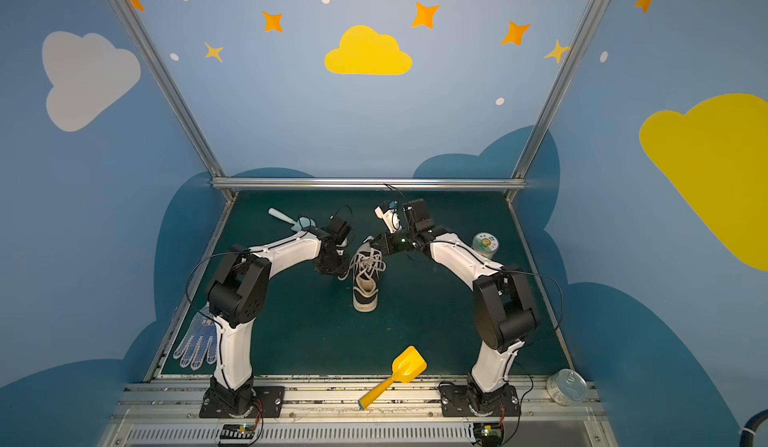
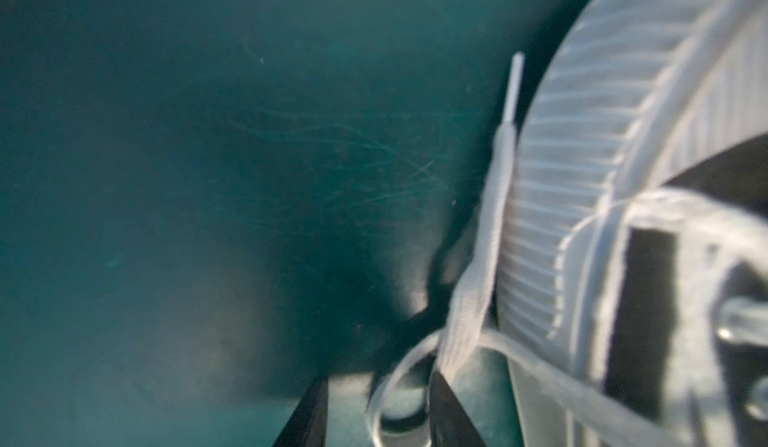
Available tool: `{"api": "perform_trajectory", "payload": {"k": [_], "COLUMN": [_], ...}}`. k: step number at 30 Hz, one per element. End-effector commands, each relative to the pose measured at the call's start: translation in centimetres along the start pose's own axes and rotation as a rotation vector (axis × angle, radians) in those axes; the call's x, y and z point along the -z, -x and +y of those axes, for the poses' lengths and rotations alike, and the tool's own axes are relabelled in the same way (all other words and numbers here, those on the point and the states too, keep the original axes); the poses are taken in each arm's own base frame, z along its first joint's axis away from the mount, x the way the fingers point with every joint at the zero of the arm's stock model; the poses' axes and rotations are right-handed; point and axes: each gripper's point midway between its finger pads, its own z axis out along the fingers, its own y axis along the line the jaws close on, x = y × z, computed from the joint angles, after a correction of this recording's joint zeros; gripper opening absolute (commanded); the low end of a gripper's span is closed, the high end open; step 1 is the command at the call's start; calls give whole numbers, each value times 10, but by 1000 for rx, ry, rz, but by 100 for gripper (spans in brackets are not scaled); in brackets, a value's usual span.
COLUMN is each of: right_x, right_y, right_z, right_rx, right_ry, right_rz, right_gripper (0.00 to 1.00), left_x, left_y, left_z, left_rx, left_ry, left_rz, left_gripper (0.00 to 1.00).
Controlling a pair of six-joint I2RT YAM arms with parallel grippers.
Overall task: Tie the shoes
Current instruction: 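Lower the left gripper to the lace loop while the right holds its lace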
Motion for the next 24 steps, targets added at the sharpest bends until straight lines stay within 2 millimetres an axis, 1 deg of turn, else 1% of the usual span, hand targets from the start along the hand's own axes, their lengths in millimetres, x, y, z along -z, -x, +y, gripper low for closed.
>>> {"api": "perform_trajectory", "payload": {"k": [1, 2, 4, 8, 11, 14, 17, 19, 24], "right_x": [11, 12, 14, 18, 22, 28, 40, 51, 86], "right_y": [0, 0, -1, -1, -1, 1, 5, 6, 5], "right_z": [5, 5, 5, 4, 4, 5, 8, 9, 7], "right_rx": [-14, -21, -30, -51, -66, -80, -74, -66, -69], "right_ry": [3, 3, 8, 16, 18, 8, -16, -43, -127], "right_rz": [-10, -12, -18, -41, -51, -69, -100, -119, -162], "right_gripper": [0, 0, 0, 0, 0, 0, 0, 0, 0], "left_x": [-13, -15, -15, -7, 6, 29, 55, 73, 112], "left_y": [-11, -12, -13, -13, -11, -7, -3, -1, 2], "left_z": [0, 0, 1, 4, 8, 15, 24, 30, 49], "left_rx": [-7, -6, -5, -9, -17, -28, -34, -33, -16], "left_ry": [8, 9, 12, 25, 42, 69, 92, 105, 128], "left_rz": [45, 44, 44, 27, 3, -37, -74, -98, -156], "left_gripper": [34, 30, 20, 4, 3, 3, 3, 3, 3]}}
